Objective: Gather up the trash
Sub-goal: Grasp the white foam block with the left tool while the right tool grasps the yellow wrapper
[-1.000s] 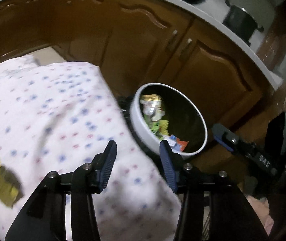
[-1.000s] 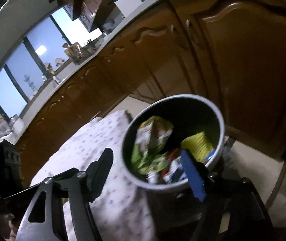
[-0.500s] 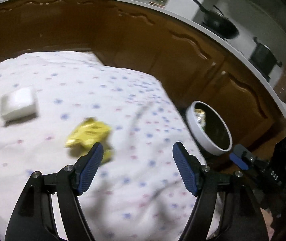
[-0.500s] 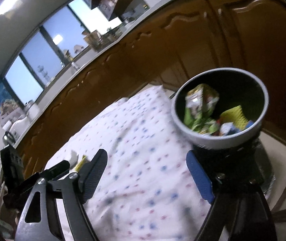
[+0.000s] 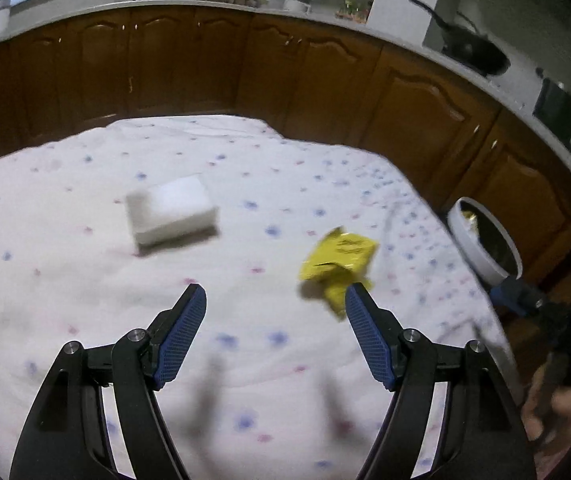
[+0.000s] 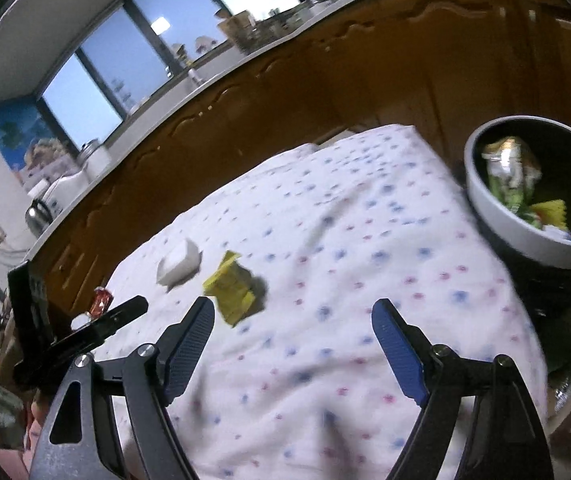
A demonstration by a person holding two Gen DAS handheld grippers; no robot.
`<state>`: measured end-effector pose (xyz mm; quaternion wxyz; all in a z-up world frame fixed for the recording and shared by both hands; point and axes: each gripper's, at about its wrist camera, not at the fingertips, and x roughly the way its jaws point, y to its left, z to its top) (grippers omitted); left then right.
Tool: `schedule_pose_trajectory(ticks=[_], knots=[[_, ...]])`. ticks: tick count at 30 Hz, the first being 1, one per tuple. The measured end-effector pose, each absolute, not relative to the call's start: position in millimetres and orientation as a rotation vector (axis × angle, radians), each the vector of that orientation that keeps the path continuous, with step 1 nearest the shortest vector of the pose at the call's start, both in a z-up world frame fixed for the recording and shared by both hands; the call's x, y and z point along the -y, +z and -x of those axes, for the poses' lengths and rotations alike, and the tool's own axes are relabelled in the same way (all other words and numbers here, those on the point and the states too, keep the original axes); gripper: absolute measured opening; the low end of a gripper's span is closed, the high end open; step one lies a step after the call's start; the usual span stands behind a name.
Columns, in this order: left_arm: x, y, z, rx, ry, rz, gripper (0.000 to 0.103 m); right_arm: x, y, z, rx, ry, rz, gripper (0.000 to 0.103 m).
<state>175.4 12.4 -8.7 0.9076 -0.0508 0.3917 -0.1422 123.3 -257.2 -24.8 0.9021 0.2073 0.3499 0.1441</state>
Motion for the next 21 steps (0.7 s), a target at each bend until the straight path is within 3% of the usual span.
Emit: schedule_pose_trajectory(ticks=[21], knots=[[-52, -28, -273, -0.905, -0.247, -0.188, 0.076, 176, -50, -209, -0.858, 0.454, -0.369, 0.081]])
